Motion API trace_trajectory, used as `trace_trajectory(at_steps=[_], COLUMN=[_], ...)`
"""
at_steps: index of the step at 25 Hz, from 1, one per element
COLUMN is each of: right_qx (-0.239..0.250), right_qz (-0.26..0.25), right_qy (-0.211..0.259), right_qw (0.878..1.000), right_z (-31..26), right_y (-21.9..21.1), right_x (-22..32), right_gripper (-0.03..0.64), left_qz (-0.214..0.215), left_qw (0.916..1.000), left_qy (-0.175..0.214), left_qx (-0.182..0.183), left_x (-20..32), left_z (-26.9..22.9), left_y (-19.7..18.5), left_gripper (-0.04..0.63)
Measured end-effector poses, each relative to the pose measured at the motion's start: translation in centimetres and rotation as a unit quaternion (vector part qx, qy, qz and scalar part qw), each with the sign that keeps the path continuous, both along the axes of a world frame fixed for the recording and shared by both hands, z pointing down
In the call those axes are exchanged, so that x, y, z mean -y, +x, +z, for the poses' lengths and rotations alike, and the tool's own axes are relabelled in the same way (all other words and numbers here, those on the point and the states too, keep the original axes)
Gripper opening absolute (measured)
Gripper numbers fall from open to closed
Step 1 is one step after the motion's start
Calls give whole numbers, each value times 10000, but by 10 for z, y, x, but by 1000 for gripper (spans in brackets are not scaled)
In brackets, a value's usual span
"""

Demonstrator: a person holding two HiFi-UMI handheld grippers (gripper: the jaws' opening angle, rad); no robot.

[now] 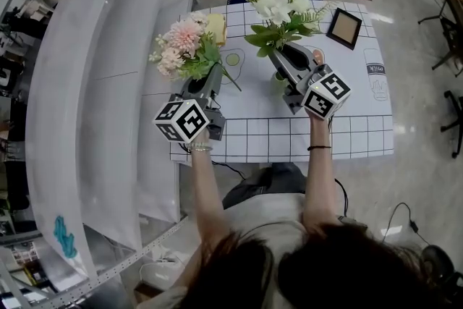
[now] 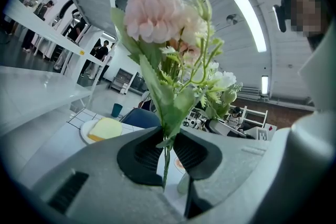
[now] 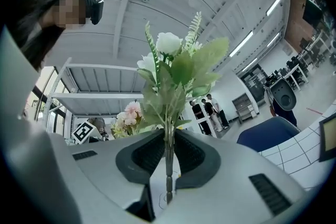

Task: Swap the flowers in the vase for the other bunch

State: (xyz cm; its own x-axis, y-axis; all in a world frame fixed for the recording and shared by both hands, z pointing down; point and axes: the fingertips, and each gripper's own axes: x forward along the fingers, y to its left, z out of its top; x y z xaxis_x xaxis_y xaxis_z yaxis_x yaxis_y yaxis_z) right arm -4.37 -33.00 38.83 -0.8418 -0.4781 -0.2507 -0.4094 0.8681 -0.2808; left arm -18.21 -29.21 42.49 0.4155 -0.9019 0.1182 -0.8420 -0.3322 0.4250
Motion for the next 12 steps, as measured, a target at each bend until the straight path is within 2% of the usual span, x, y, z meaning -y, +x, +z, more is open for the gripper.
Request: trace_trajectory(at_steps=[12], right_qx=[-356], right_qz=[219], right_qy=[-156], right_qw=[9990], right_z=[15], right_y=[6], right_x=[-6], right_gripper=[52], left_qz=[101], left_qw=[9999], left_qy=[-89], left_qx=[-20], left_x=[-6], left_z=[4], left_y=[8], left_gripper=[60])
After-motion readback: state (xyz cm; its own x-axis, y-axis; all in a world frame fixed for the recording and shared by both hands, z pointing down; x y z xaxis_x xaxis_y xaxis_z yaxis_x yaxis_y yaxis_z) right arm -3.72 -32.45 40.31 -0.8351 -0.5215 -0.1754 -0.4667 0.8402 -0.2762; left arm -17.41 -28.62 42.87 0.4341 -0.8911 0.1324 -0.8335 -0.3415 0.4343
